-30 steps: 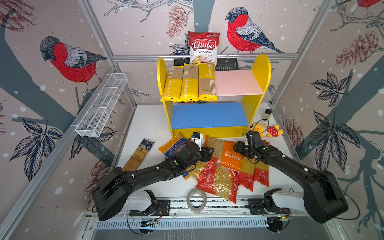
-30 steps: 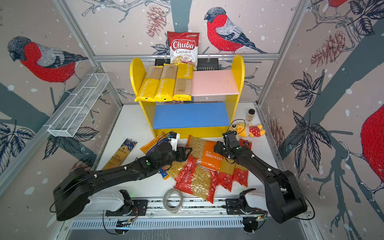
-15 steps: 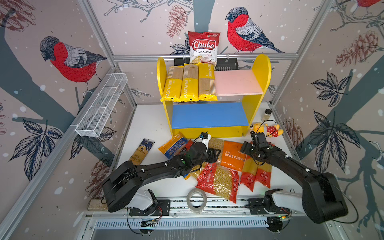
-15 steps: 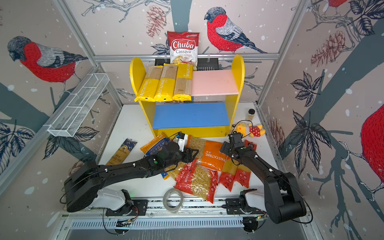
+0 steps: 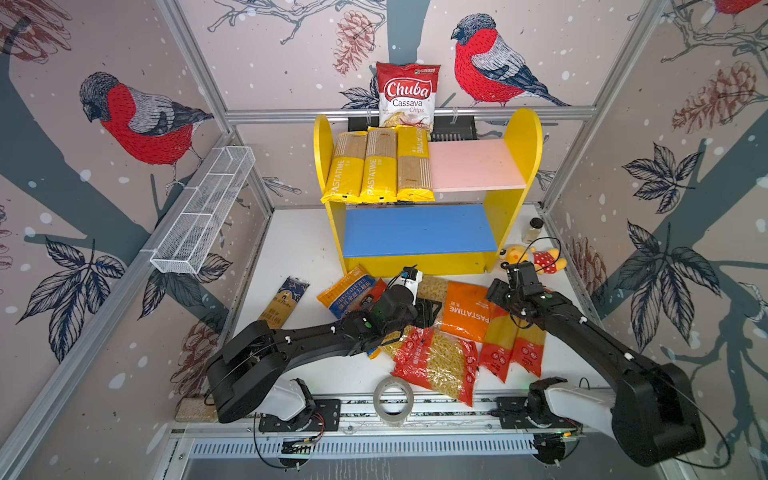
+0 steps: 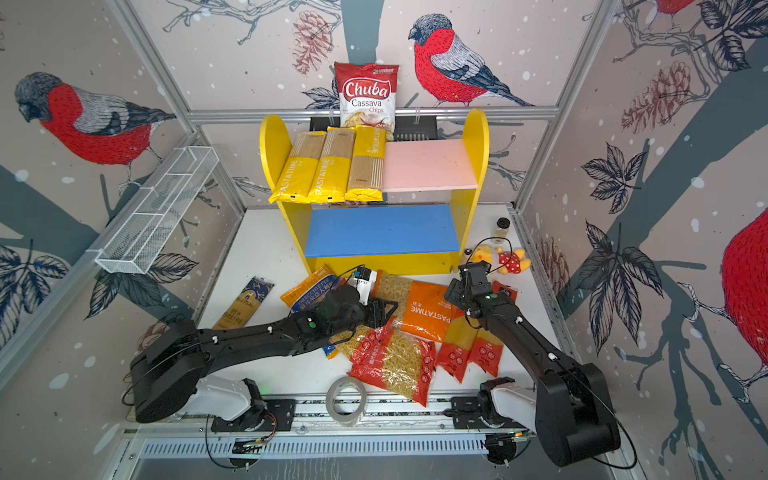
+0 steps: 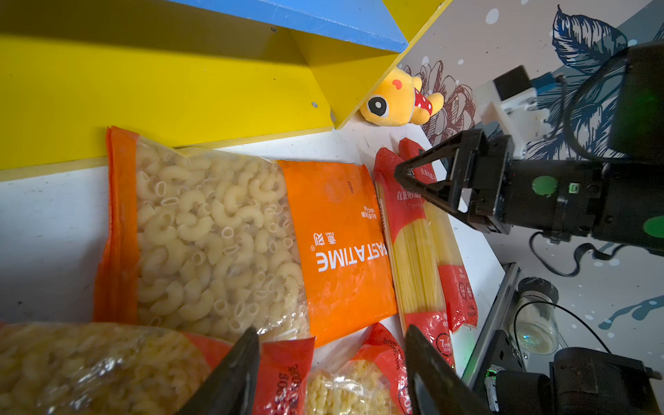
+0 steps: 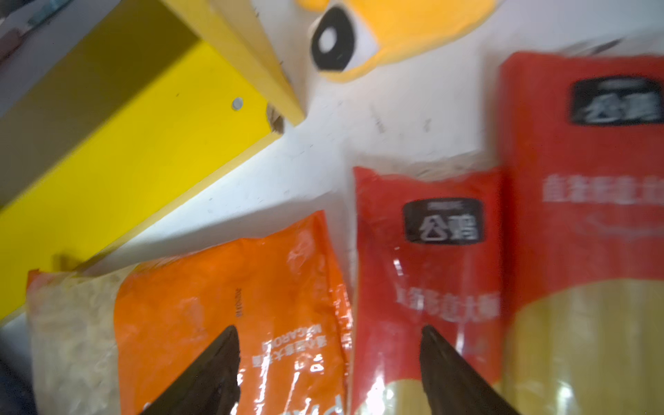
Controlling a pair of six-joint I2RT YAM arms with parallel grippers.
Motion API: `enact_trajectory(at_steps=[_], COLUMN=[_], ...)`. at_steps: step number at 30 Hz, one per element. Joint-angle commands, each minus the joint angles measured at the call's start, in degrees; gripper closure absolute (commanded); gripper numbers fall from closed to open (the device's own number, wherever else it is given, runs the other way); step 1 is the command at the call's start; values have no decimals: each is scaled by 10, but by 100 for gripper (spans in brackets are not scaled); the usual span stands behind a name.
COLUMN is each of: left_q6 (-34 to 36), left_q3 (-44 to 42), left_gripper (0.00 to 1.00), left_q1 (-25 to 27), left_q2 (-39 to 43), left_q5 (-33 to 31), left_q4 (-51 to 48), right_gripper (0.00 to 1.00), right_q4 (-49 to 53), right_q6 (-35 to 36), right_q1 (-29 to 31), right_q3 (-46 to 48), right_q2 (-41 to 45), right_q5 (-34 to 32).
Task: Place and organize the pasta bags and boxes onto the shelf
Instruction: 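Grasp a red spaghetti package with both grippers from the pile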
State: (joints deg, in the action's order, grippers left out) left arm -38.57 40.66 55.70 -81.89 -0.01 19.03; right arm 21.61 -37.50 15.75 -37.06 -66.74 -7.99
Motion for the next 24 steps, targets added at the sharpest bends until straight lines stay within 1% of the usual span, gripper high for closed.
enact_trajectory(at_steps=[1, 7, 11, 12, 14, 17, 21, 24], left_q6=[8, 9, 9, 8, 7, 4, 5, 5], left_q3=[2, 4, -1, -2, -2, -3, -4, -1], left_gripper=[37, 37, 37, 37, 37, 37, 37, 37], left_q1=[1, 1, 1, 2, 1, 2, 2, 2], left_q2=[-4, -8, -2, -1, -1, -2, 0, -4], left_q5=[8, 20, 13, 12, 13, 15, 13, 14], left_q4=[41, 41, 41, 42, 43, 43, 43, 44], right_gripper=[20, 21, 21, 22, 28, 42, 59, 66], right_q4=[33, 5, -32, -42, -60, -75, -74, -70], right_q6=[-1, -20, -26, -28, -30, -34, -38, -37], right_q1=[-16, -25, -29, -30, -30, -30, -27, -27], right_q3=[12, 36, 55, 58, 64, 71, 73, 70], right_q2=[1, -26, -48, -67, -85, -95, -66, -31], right_q5=[-45, -21, -12, -7, 1, 10, 14, 27])
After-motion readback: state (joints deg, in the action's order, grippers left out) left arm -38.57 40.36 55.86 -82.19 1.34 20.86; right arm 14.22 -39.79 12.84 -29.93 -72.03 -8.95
